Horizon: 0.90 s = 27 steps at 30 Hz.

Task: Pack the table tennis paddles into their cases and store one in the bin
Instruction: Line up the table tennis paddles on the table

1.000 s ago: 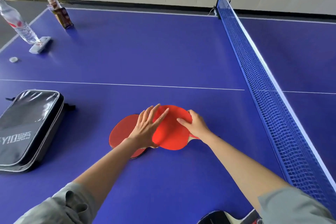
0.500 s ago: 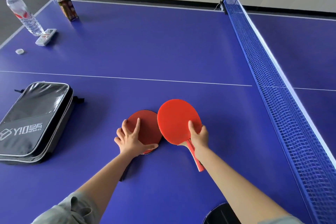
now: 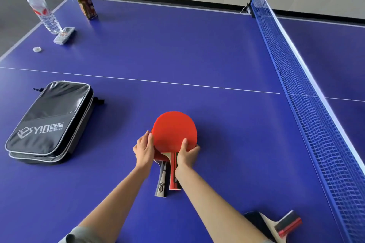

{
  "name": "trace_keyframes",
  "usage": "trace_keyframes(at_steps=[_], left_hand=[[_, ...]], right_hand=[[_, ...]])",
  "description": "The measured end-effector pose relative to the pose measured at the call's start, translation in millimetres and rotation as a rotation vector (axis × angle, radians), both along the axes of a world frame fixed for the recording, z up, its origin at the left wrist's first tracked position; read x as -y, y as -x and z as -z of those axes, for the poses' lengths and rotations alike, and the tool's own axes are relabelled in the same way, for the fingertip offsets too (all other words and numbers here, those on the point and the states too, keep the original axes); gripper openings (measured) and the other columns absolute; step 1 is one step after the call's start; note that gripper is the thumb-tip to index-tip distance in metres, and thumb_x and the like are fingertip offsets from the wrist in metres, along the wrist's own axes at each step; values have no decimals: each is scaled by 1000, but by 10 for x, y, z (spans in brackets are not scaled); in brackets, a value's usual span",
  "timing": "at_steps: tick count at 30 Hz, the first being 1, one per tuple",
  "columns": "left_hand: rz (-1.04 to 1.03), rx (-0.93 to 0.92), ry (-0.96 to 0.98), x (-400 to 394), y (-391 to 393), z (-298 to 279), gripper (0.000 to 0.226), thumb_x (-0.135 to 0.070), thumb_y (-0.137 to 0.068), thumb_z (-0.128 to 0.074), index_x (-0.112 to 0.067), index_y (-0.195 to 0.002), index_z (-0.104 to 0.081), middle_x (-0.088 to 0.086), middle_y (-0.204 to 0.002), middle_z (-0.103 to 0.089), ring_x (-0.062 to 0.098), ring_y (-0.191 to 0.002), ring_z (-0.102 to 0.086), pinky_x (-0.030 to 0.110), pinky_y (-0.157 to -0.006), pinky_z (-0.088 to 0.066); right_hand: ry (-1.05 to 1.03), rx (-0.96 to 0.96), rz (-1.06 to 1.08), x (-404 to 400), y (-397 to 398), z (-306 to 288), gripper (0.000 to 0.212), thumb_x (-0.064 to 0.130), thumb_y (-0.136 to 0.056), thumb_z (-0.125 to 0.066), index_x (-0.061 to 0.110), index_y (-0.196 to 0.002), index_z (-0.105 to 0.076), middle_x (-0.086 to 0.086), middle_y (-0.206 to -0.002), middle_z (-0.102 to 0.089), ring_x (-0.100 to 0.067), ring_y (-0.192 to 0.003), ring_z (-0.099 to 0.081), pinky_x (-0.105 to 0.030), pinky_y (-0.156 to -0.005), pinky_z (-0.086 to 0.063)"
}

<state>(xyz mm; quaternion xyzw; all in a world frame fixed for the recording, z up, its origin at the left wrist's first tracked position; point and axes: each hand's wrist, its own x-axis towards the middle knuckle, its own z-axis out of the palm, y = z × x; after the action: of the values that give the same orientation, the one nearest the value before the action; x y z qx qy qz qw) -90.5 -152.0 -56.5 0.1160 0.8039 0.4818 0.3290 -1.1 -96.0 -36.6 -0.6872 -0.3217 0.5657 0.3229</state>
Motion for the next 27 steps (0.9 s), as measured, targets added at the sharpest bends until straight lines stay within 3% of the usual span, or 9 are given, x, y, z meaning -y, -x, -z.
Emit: trace_keyframes(at_steps=[4, 8, 15, 17, 19, 21, 23, 25, 27], left_hand=[[28, -41, -49, -12, -38, 25, 38, -39, -95, -50, -17, -126, -56, 0, -136, -44, 21, -128, -30, 37, -106, -33], [-8, -60, -18, -7, -21, 72, 37, -24, -94, -56, -9, -128, -53, 6, -136, -45, 25, -124, -41, 41, -106, -38], [-11, -124, -10, 67, -69, 105, 39, -14, -91, -58, -8, -129, -53, 11, -130, -49, 26, -117, -49, 35, -102, -41], [-19, -107, -16, 56, -73, 95, 37, -13, -93, -55, -9, -129, -53, 11, -130, -48, 26, -116, -49, 37, -102, -41], [-24, -98, -25, 51, -70, 95, 37, -13, -94, -53, -9, -130, -52, 11, -130, -48, 26, -116, -49, 39, -102, -42], [-27, -98, -26, 56, -71, 112, 37, -14, -95, -52, -10, -131, -50, 11, -131, -48, 25, -118, -49, 39, -102, -42], [-40, -97, -27, 63, -81, 118, 38, -15, -95, -51, -11, -133, -49, 9, -132, -48, 25, -119, -49, 37, -102, -41], [-50, -98, -35, 61, -85, 115, 39, -15, -96, -51, -10, -135, -48, 9, -134, -48, 25, -120, -49, 36, -103, -41], [-47, -104, -40, 57, -87, 113, 40, -14, -96, -51, -9, -135, -47, 9, -135, -48, 26, -120, -49, 38, -104, -41]], right_hand=[[7, -4, -6, 168, 80, 38, 38, 23, -98, -49, -3, -125, -41, -22, -125, -57, -33, -109, -60, -27, -78, -43], [-10, 67, -198, 143, -23, 56, 44, 22, -93, -56, 1, -128, -39, -18, -125, -59, -32, -109, -60, -31, -85, -46], [-17, 244, -506, -40, -362, 59, 44, 32, -80, -73, 5, -106, -51, -11, -108, -62, -27, -92, -65, -39, -78, -57], [44, 226, -550, -93, -414, 43, 44, 32, -82, -72, 1, -106, -54, -15, -103, -64, -29, -79, -70, -41, -68, -60], [114, 125, -560, -111, -453, 23, 41, 30, -84, -70, -4, -104, -55, -20, -88, -69, -24, -59, -69, -33, -56, -60], [98, 144, -604, -99, -480, 11, 39, 34, -85, -68, -4, -92, -59, -19, -72, -70, -23, -50, -66, -31, -53, -60], [-2, 385, -804, -114, -509, 12, 51, 50, -86, -60, -1, -84, -62, -18, -72, -71, -28, -60, -69, -31, -60, -59], [-122, 645, -924, -154, -544, 25, 64, 62, -82, -56, 0, -94, -60, -17, -92, -69, -31, -88, -65, -32, -71, -50], [-248, 555, -836, -213, -569, 38, 59, 52, -81, -65, 2, -106, -50, -13, -110, -58, -31, -106, -55, -34, -80, -44]])
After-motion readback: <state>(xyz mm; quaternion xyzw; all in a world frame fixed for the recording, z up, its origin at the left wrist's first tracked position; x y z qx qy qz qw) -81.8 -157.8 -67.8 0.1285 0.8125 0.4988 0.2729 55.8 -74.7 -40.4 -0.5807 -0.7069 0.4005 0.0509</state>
